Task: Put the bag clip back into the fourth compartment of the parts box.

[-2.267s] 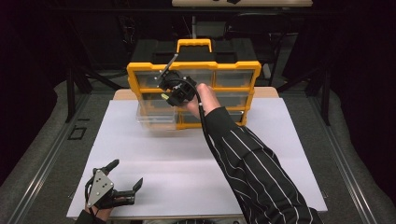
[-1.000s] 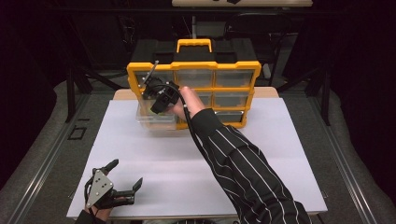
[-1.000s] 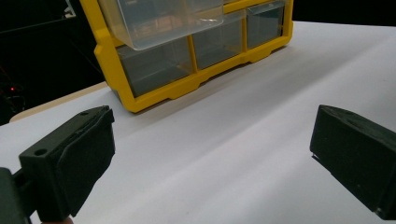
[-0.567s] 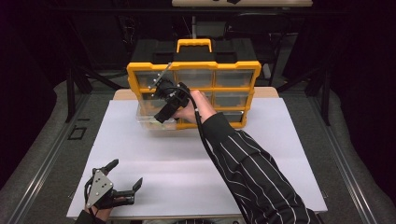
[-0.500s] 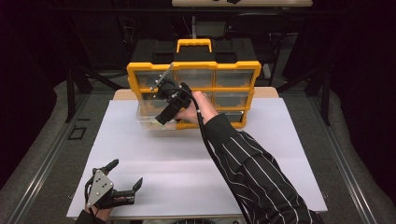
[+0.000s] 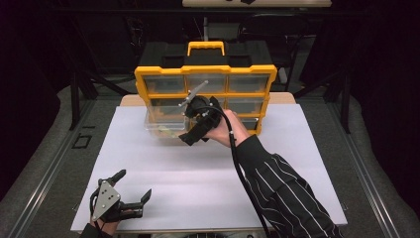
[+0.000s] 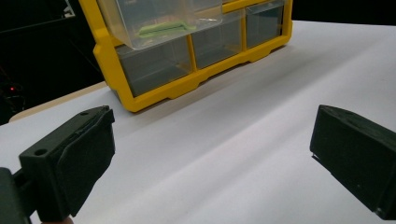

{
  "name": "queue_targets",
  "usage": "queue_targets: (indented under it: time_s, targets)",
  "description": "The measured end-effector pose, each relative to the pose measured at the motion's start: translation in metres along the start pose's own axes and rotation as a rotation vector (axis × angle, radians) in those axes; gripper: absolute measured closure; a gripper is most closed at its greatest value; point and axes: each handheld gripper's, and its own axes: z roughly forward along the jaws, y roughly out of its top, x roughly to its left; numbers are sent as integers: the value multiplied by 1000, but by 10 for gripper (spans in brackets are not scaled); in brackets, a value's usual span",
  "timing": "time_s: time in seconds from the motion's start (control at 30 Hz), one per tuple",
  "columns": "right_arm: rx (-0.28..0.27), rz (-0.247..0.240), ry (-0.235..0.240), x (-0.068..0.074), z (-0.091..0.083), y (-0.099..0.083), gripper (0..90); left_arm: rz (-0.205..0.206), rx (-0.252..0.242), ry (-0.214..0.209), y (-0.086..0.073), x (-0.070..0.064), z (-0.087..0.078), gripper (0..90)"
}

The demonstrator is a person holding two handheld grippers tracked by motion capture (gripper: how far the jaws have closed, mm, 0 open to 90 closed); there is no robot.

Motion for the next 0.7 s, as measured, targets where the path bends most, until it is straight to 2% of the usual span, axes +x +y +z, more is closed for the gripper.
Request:
queue_targets:
  time_s: [0.7]
  targets:
    - [-12, 54, -26, 8, -16, -74, 0, 3, 3, -1, 0, 0, 0, 2]
